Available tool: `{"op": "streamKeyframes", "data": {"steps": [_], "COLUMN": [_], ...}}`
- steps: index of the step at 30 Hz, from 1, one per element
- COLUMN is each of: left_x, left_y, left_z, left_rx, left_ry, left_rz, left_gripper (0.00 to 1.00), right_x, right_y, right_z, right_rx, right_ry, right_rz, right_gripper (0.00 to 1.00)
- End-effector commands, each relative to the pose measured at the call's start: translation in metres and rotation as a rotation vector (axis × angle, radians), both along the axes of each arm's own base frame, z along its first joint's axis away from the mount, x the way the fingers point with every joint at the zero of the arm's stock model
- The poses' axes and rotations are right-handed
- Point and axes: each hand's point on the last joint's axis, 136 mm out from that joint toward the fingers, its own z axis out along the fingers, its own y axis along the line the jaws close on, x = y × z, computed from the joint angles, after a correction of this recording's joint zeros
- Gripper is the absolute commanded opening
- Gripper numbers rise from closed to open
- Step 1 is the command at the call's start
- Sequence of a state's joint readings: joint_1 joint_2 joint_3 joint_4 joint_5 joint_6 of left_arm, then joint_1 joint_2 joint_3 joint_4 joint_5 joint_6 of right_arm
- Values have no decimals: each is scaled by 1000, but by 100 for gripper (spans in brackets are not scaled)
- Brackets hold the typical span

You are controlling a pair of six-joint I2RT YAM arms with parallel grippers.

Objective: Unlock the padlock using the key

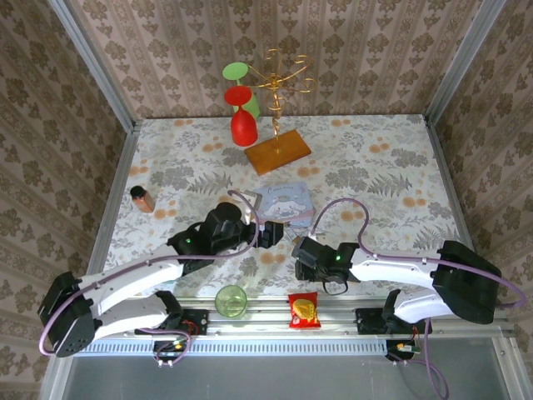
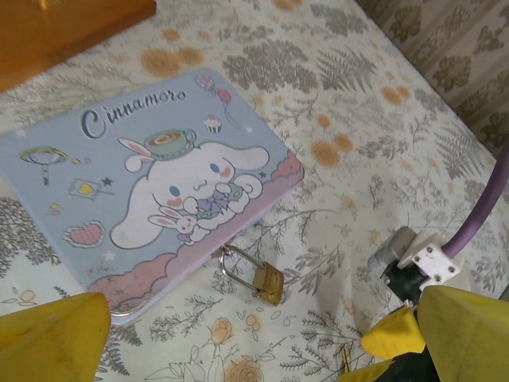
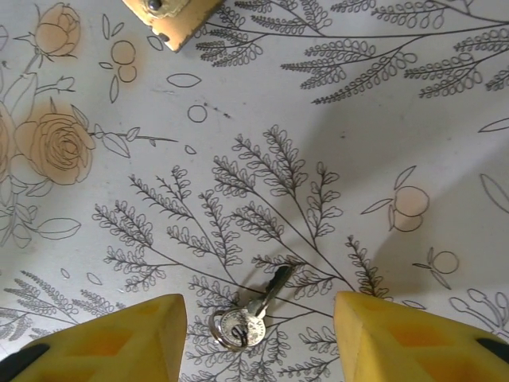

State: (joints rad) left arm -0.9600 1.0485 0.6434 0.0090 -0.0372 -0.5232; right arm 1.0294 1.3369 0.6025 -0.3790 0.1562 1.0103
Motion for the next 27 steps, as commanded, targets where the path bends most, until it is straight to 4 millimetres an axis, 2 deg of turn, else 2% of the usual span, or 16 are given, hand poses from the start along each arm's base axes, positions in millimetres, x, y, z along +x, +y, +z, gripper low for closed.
{"op": "streamKeyframes", "data": {"steps": [1, 5, 12, 13, 19, 24, 26, 27], "left_x": [4, 4, 2, 1, 0, 1, 1, 1], "left_y": [10, 17, 18, 18, 19, 23, 24, 24], "left_z": [11, 10, 1, -1, -5, -5, -6, -5], "left_rx": [-28, -26, -41, -43, -46, -54, -59, -64], "left_ry": [-56, -65, -42, -39, -30, -36, -35, -35], "left_rz": [50, 70, 73, 74, 74, 88, 92, 93], "left_gripper": [100, 100, 100, 100, 100, 100, 100, 100], "right_x": [7, 2, -4, -5, -7, -8, -7, -6], "right_y": [9, 10, 7, 2, -14, -40, -44, -43], "right_z": [5, 2, 0, -7, -8, -6, -5, 3], "right_rx": [18, 1, -39, -75, -157, -284, -314, -296], "right_ry": [-33, -23, -19, -11, -14, -30, -36, -51], "right_rz": [-38, -33, -34, -35, -12, 13, 37, 46], "right_gripper": [52, 50, 37, 35, 27, 26, 27, 28]}}
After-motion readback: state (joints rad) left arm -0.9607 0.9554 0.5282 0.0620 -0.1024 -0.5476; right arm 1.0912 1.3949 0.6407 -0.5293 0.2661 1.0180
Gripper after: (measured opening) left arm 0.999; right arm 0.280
